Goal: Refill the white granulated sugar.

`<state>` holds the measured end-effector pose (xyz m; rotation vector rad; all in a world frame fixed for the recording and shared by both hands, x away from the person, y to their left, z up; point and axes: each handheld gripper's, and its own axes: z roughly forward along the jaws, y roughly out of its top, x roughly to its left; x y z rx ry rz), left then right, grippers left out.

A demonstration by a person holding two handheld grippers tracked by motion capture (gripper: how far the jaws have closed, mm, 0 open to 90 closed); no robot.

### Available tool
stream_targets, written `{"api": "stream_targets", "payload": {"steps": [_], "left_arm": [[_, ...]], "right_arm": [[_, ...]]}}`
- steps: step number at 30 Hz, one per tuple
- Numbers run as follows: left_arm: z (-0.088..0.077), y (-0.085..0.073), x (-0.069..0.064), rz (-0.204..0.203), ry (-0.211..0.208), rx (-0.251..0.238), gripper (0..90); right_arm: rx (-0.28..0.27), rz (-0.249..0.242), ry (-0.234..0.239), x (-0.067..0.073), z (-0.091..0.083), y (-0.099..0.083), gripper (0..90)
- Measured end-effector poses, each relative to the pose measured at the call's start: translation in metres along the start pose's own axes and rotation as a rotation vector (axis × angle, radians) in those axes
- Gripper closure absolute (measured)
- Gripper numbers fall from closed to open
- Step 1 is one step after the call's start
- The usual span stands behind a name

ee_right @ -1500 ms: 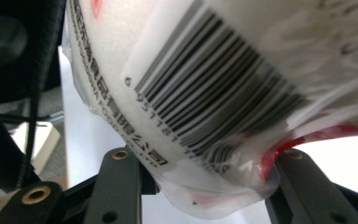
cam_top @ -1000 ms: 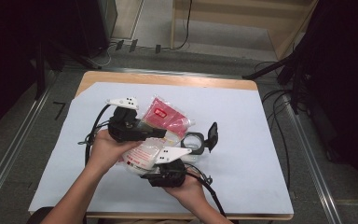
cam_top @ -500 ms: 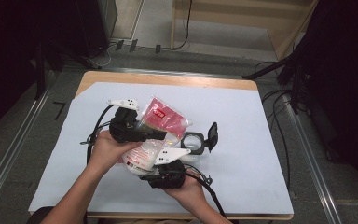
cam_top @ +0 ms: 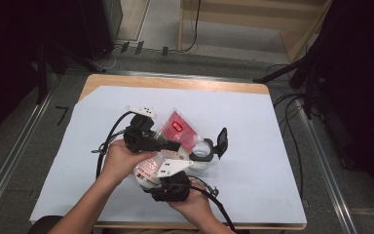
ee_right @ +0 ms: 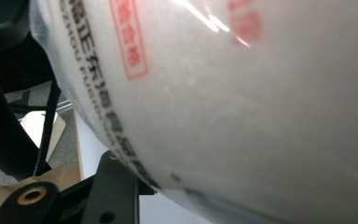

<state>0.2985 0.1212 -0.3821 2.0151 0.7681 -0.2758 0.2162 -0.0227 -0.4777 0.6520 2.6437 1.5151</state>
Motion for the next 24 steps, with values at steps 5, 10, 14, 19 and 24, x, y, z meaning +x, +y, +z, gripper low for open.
{"api": "stream_targets", "payload": {"steps": [5,10,14,19,24], "left_arm": [[0.006,0.001,-0.002,-0.046,0.003,0.005,74.7],[0.009,0.002,-0.001,-0.072,-0.012,0.012,70.2],[0.007,0.004,0.001,-0.100,-0.031,0.017,63.2],[0.005,0.005,-0.006,-0.082,0.014,0.015,63.9],[0.005,0.006,-0.008,-0.079,0.024,0.036,73.9]], "right_arm": [[0.010,0.020,-0.048,0.002,0.001,-0.001,57.4],[0.012,0.041,-0.035,0.000,-0.001,-0.001,58.9],[-0.002,0.080,-0.001,-0.002,-0.001,-0.001,58.9],[-0.036,0.140,0.022,-0.008,-0.005,0.001,59.3],[-0.056,0.135,0.053,-0.007,-0.006,0.001,59.3]]}}
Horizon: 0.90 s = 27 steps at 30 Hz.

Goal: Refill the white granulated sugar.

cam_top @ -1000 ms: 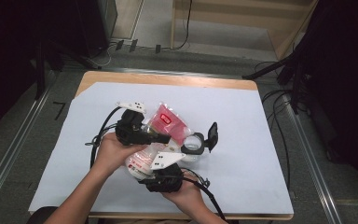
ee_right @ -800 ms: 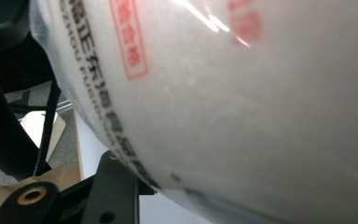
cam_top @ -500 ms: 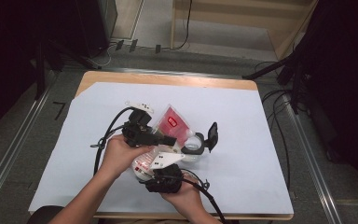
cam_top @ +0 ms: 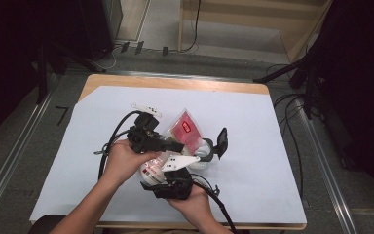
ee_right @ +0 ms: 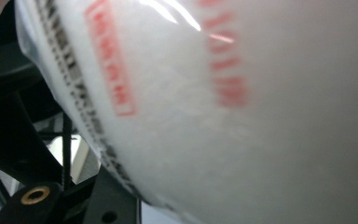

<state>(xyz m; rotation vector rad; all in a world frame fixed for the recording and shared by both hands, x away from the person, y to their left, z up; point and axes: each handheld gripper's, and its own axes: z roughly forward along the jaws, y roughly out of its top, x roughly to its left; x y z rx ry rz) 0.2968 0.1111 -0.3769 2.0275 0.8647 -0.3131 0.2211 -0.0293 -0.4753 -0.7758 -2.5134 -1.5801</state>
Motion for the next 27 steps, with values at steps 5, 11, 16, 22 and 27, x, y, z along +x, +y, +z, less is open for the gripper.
{"api": "stream_targets", "payload": {"steps": [5,11,16,22,27], "left_arm": [[-0.001,0.002,-0.001,-0.024,0.011,-0.023,75.0],[0.001,0.003,-0.003,-0.012,0.028,-0.017,73.6],[0.000,0.005,-0.006,-0.002,0.040,-0.003,65.8],[-0.001,0.005,-0.007,0.006,0.054,0.007,69.0],[-0.003,0.007,-0.003,-0.049,0.063,0.017,72.8]], "right_arm": [[0.021,-0.054,-0.061,0.007,0.002,0.003,54.6],[0.025,-0.024,-0.070,0.005,0.002,0.003,60.0],[0.000,0.036,-0.025,-0.001,0.001,0.001,60.3],[-0.029,0.069,0.005,-0.005,-0.004,0.003,61.3],[-0.003,0.015,-0.006,0.001,-0.001,0.006,59.2]]}}
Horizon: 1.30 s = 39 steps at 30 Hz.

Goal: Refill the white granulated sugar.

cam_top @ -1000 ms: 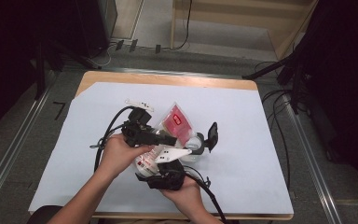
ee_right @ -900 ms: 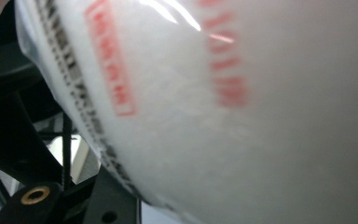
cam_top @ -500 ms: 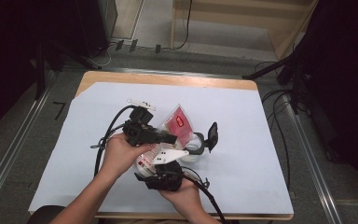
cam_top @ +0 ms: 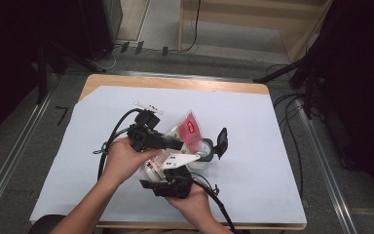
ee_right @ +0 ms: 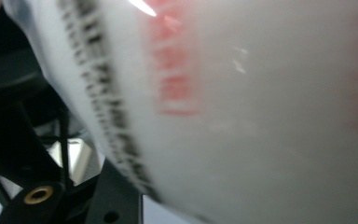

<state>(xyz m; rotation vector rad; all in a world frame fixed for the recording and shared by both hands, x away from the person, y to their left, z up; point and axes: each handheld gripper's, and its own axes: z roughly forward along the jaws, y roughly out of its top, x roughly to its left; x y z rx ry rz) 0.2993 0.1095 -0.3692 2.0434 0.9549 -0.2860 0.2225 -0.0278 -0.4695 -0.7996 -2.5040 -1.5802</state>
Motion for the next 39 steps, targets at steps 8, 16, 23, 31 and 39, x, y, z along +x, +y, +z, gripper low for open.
{"api": "stream_targets", "payload": {"steps": [8,16,23,31,39], "left_arm": [[-0.005,0.016,-0.004,0.008,0.015,0.037,74.0],[-0.005,0.026,-0.007,0.015,-0.002,0.050,73.5],[0.002,0.023,-0.007,0.031,-0.009,0.053,68.1],[0.000,0.020,-0.009,0.064,-0.002,0.040,66.1],[-0.001,0.015,-0.008,0.052,-0.014,0.005,61.2]], "right_arm": [[0.014,-0.066,-0.055,0.005,-0.001,0.012,60.5],[0.001,-0.068,-0.070,0.005,-0.004,0.020,60.8],[0.020,-0.034,-0.046,0.002,-0.004,0.014,61.7],[-0.001,0.002,-0.022,-0.001,-0.004,0.012,61.7],[-0.008,0.028,-0.005,-0.002,-0.005,0.012,61.7]]}}
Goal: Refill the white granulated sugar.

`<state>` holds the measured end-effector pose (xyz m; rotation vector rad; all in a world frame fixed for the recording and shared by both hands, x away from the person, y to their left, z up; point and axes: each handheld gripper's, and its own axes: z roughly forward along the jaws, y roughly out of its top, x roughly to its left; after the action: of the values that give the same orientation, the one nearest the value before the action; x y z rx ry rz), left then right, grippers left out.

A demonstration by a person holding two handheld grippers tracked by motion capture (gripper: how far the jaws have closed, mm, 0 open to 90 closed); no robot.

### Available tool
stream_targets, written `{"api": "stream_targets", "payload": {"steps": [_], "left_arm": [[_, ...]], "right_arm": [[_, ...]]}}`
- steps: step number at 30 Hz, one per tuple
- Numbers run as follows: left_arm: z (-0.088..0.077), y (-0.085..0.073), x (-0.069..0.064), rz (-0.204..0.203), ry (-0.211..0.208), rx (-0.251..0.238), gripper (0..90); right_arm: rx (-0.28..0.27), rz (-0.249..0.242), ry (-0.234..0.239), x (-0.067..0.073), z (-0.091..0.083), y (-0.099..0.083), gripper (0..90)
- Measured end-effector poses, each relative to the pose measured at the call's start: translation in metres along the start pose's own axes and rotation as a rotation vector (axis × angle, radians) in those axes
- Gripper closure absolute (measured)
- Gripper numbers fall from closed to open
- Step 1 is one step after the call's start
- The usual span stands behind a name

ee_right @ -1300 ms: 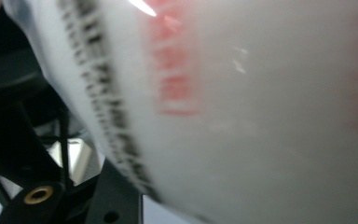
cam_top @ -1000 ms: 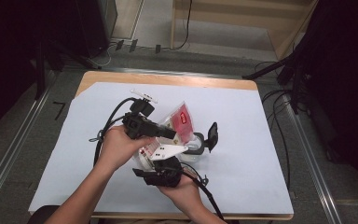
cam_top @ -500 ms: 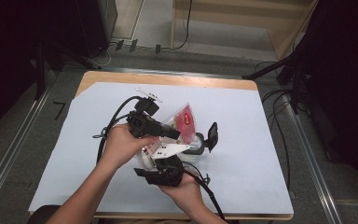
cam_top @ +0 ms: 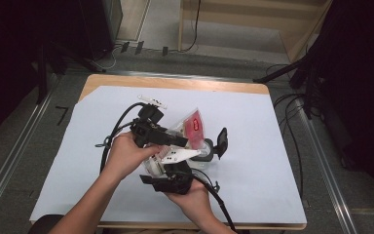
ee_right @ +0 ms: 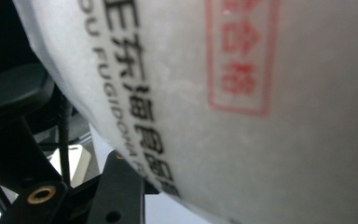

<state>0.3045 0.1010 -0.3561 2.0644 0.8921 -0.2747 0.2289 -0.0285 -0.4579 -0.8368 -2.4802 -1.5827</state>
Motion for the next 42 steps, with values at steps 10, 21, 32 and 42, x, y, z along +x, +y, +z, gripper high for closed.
{"api": "stream_targets", "payload": {"steps": [10,21,32,42], "left_arm": [[-0.003,0.003,-0.002,-0.042,0.038,-0.020,70.5],[-0.001,0.005,-0.005,-0.005,0.066,-0.026,70.5],[-0.001,0.005,-0.004,0.000,0.066,-0.028,68.8],[-0.003,0.005,-0.006,-0.015,0.068,-0.030,69.4]], "right_arm": [[0.010,-0.092,-0.051,0.008,-0.001,0.004,60.8],[0.007,-0.083,-0.054,0.010,-0.001,0.006,62.0],[0.004,-0.059,-0.039,0.009,-0.002,0.008,62.1],[0.006,-0.076,-0.035,0.011,-0.002,0.009,61.8]]}}
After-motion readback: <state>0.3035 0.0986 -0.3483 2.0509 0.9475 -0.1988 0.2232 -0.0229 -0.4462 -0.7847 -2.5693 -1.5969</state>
